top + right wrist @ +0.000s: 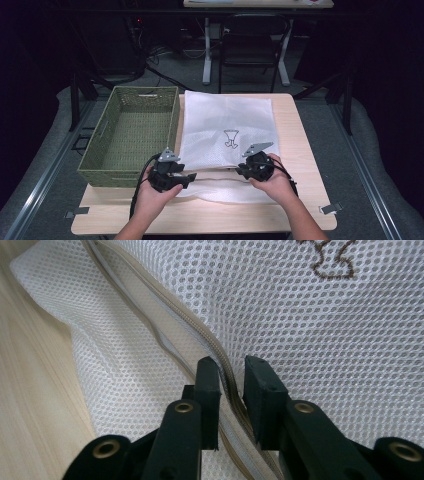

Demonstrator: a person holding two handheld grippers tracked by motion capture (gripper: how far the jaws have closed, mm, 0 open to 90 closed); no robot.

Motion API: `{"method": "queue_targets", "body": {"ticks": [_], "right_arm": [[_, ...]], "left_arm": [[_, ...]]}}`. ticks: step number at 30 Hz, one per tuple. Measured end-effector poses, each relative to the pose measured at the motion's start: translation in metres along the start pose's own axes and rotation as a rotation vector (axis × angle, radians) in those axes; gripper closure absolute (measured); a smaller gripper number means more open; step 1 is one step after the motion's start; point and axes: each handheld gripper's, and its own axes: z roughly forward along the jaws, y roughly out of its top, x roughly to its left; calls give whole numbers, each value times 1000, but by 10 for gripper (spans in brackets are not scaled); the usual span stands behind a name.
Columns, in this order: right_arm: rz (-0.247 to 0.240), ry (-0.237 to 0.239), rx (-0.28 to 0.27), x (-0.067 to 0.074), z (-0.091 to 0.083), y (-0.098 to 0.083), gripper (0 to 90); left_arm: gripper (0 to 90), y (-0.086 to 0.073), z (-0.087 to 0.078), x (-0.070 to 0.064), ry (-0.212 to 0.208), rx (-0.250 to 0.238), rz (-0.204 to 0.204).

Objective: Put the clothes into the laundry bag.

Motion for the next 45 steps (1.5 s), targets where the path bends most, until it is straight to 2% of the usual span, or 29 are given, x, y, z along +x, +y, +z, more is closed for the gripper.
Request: {"method": "queue_targets", "body": {"ticks": [4,10,28,33,37,45], "right_arm": [[7,-1,-39,-1,-4,1,587],[7,-1,-70,-3,-5,1,485],[-34,-35,-86,0,-12,4,472],[-39,-53,-90,2,-19,8,471],[-26,-49,-104,4,-23,11,472],[-30,-43,-125,12,-27,18,477]], "left_arm": [[429,0,-2,0,1,-1,0],[428,-1,-3,0,2,-3,1],[424,-2,-3,0,1,-4,0],[424,-1,-8,0,2,-18,-5],[424,-1,-11,2,4,-25,-5],[424,-1,-12,4,9,-29,-14]]}}
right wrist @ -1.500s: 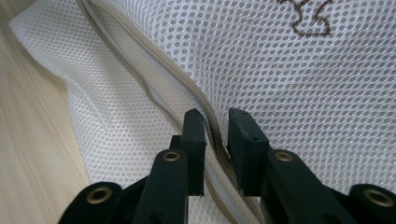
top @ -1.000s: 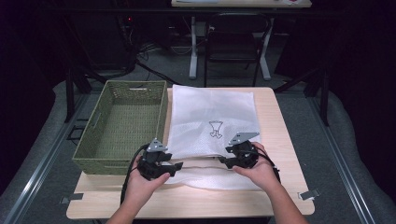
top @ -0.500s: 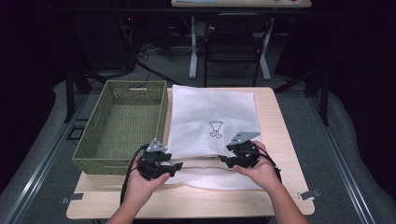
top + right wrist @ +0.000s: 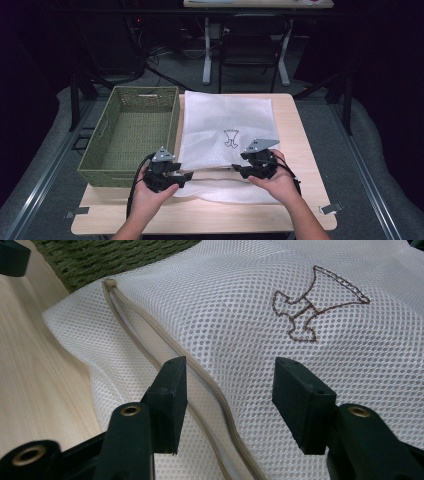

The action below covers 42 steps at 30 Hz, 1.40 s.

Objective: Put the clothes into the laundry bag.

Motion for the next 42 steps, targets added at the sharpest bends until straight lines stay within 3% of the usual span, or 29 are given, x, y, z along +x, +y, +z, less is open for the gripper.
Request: {"method": "queue_targets", "body": {"ticks": [24,42], "right_arm": [[-42,41,-4,36,-11,-35,507],[-62,83,-4,51,14,-58,528]], "left_arm": [[424,-1,2,2,3,-1,-1],[424,-4,8,0,-5,19,3]]}}
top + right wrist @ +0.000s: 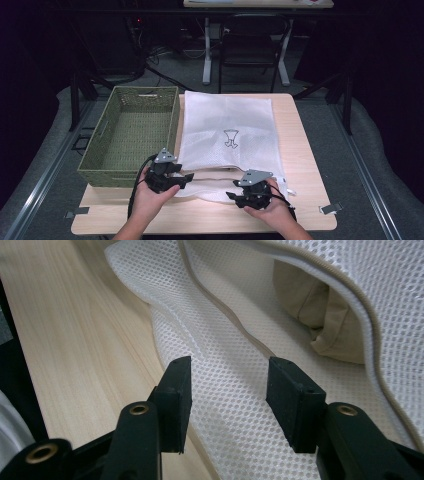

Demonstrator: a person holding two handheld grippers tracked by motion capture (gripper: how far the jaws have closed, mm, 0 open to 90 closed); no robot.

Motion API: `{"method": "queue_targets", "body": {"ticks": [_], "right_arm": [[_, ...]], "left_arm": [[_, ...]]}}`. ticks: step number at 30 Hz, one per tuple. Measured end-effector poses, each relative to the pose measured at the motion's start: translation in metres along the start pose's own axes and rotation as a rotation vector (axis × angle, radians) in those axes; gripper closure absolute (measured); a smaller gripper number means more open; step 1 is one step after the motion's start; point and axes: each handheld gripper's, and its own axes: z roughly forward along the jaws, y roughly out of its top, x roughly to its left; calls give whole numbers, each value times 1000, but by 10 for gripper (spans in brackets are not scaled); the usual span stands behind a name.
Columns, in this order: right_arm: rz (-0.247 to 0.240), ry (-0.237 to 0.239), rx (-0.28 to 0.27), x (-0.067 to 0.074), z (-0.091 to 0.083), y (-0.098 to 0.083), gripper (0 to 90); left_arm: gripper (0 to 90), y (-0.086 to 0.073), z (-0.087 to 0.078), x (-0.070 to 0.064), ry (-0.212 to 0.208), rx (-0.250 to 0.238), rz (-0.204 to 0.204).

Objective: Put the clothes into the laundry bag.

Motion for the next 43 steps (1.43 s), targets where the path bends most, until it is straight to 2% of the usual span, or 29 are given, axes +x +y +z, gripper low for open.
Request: {"method": "queue_targets", "body": {"ticks": [2,9,15,16,23,33,43], "right_arm": [[-2,4,3,2,2,-1,527],[6,14,3,3,6,-3,540],[-3,23,30,5,11,-5,562],[-5,21,32,5,12,-5,564],[15,30,47,2,16,-8,578],[5,43,60,3,19,-10,608],[2,44,52,4,19,-9,605]], "left_arm": [[424,0,0,0,3,2,10],[424,-1,2,0,-1,6,10],[424,-2,5,-1,-1,15,17],[424,-2,6,-2,-4,19,8],[424,-3,7,-2,-5,24,14],[424,-4,10,-3,-1,26,20],[424,-4,11,-5,-9,28,20]]}}
